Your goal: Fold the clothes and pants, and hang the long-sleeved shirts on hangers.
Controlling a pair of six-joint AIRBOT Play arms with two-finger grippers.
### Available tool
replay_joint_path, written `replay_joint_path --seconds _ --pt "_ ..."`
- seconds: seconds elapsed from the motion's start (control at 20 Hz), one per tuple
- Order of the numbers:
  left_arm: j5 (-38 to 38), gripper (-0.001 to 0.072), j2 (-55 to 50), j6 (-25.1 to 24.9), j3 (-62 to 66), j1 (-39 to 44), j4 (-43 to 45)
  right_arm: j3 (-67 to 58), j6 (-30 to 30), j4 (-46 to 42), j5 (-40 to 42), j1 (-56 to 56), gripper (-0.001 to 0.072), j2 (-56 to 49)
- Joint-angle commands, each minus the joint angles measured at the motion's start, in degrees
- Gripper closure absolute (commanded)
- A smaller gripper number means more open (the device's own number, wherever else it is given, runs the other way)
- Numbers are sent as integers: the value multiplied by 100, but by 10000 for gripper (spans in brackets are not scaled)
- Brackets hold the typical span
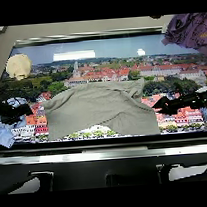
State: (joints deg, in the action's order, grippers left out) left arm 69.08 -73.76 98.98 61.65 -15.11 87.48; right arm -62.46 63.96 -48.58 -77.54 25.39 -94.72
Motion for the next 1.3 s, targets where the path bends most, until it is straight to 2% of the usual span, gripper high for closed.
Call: replay_joint_path --seconds 0.0,0.1,0.15,0.2,0.3,0.35,0.45,0.55,0.8,1.25 --pt "59 -6 2 214 -9 -15 -289 59 -179 129 105 -190 161 -216" --pt "173 -7 4 144 -46 -101 -616 59 -181 87 98 -439 177 -358" --pt "264 -7 13 92 -116 -199 -704 59 -164 94 98 -553 210 -402" --pt "350 -7 50 -20 -267 -358 -813 59 -170 94 101 -645 341 -411" --pt "365 -6 258 -442 -811 -811 -1325 57 -186 197 52 -658 648 -407" --pt "330 -6 409 -868 -1174 -1110 -1947 57 -188 195 39 -638 678 -389" --pt "332 -6 688 -2035 -2026 -1764 -3517 57 -181 205 48 -625 678 -308" --pt "315 -5 710 -2457 -2616 -2103 -4000 57 -177 256 44 -625 678 -219" --pt "7 -5 695 -2859 -3407 -2022 -4317 57 120 310 -33 -625 678 -52" --pt "-216 -1 343 -2850 -3447 -1587 -4315 57 321 361 -365 -625 678 -15"
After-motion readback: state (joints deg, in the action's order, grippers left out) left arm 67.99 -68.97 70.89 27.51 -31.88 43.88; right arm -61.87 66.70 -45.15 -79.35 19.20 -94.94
